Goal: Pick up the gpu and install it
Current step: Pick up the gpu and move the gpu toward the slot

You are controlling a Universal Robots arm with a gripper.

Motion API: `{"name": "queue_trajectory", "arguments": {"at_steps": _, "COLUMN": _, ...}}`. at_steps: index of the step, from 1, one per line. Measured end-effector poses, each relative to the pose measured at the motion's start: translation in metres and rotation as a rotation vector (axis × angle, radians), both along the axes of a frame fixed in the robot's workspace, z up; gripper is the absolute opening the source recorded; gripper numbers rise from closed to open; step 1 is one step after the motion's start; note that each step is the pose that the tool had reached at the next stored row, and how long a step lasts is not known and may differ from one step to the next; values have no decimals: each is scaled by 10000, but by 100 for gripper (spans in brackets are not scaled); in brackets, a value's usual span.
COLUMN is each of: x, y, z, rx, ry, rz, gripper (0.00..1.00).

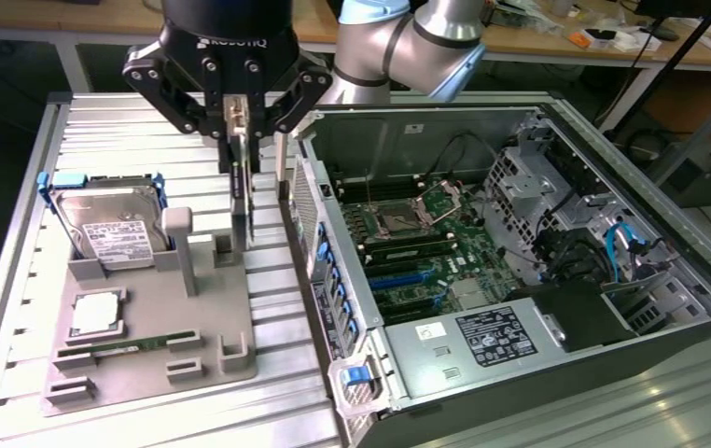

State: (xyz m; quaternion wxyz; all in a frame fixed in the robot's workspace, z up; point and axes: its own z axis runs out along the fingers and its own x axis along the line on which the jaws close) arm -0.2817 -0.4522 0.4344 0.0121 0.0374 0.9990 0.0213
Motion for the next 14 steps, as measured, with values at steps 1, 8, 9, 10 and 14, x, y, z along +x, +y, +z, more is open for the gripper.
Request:
{"name": "queue_trajectory", "arguments": {"at_steps": 1, "x": 13, "y": 0, "z": 0, "rx": 0, "ry": -1, "rz": 0, "gripper": 27}}
{"name": "queue_trajectory", "arguments": {"at_steps": 8, "x": 115, "y": 2, "z": 0, "rx": 0, "ry": -1, "rz": -1, "gripper": 27}}
{"name": "queue_trajectory", "arguments": {"at_steps": 9, "x": 128, "y": 2, "z": 0, "rx": -1, "ry": 0, "rz": 0, "gripper": 27}}
{"name": "queue_trajectory", "arguments": {"at_steps": 10, "x": 142, "y": 2, "z": 0, "rx": 0, "ry": 0, "rz": 0, "gripper": 27}}
{"name": "queue_trajectory", "arguments": {"at_steps": 14, "x": 209, "y": 2, "z": 0, "rx": -1, "ry": 0, "rz": 0, "gripper": 27}}
